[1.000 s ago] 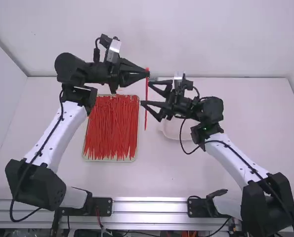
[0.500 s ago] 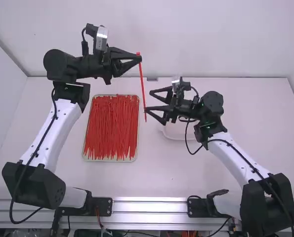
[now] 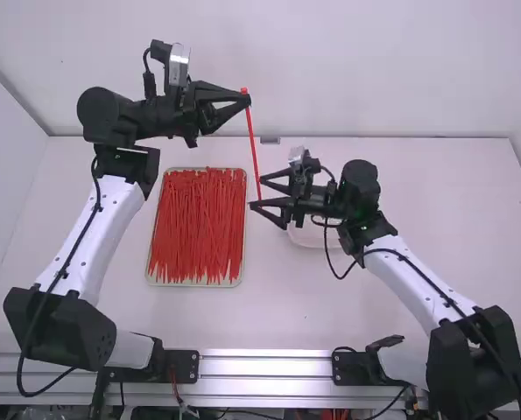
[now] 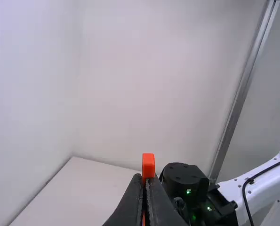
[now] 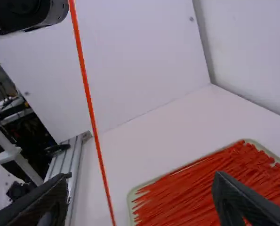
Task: Fasten the cable tie
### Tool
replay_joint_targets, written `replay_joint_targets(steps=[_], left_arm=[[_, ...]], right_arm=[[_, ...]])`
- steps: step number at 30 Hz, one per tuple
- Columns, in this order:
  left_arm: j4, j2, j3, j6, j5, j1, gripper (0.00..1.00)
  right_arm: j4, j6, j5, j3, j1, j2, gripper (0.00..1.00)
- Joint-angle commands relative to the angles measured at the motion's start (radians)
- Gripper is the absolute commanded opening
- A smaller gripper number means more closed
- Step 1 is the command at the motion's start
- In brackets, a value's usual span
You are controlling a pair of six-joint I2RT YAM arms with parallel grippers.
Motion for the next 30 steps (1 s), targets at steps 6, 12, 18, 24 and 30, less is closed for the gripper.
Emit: replay_joint_targets(steps=[6, 12, 18, 24, 30], left_arm=[[0.008, -0.008, 0.025, -0.005, -0.004, -0.002, 0.02], [0.008, -0.008, 0.025, -0.005, -0.003, -0.002, 0.02], [0.007, -0.008, 0.025, -0.005, -0.012, -0.002, 0.02], [0.008, -0.008, 0.025, -0.005, -0.012, -0.002, 0.02], [0.005, -0.008, 0.023, -0.005, -0.026, -0.002, 0.02]], right_arm=[[0.043, -0.034, -0.008, -0.003, -0.001, 0.001, 0.67], [0.068, -0.012, -0.008, -0.003, -0.001, 0.001, 0.44], [0.071, 0.004, -0.008, -0.002, 0.0, 0.001, 0.25], [0.068, 0.004, -0.008, -0.002, -0.001, 0.001, 0.0], [0.079, 0.004, -0.007, -0.002, -0.002, 0.001, 0.0]])
